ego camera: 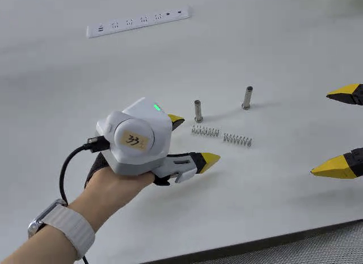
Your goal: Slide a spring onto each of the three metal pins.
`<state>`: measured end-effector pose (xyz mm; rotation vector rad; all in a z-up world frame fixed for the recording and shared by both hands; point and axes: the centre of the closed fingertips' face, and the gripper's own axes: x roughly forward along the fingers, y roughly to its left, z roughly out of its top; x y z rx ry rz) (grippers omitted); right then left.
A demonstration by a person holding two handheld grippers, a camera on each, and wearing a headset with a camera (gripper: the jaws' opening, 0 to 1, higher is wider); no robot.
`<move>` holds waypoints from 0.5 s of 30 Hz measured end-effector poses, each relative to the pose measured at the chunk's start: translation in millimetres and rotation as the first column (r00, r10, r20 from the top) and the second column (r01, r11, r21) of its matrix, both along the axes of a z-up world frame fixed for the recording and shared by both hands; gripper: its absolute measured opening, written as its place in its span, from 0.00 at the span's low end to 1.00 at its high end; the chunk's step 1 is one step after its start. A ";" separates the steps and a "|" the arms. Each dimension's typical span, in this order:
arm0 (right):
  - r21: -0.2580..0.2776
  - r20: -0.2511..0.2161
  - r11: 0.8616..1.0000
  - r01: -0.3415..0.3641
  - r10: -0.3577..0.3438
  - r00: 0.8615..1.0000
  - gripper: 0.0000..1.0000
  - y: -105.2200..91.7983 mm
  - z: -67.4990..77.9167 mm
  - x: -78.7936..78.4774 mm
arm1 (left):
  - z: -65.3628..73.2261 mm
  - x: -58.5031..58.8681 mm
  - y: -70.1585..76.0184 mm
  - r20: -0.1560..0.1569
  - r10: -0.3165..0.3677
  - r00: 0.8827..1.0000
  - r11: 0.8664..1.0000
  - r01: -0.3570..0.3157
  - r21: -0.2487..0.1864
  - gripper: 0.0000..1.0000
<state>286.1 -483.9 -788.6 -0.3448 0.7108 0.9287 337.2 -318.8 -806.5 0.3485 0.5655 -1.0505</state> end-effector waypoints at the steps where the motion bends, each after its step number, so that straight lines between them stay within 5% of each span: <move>1: 0.002 -0.001 1.000 0.004 -0.004 1.000 0.91 -0.7 -0.4 -0.2 | -0.8 0.8 -0.6 0.004 -0.007 1.000 1.000 0.007 0.007 0.55; 8: 0.011 -0.007 1.000 0.025 -0.025 1.000 0.90 -6.6 -2.4 -0.8 | -8.4 6.1 0.3 0.042 -0.097 0.994 0.987 0.090 0.135 0.48; 15: 0.019 -0.008 0.999 0.039 -0.039 0.999 0.89 -10.0 -3.3 -0.3 | -8.1 15.1 -0.3 0.054 -0.120 0.991 0.979 0.109 0.173 0.38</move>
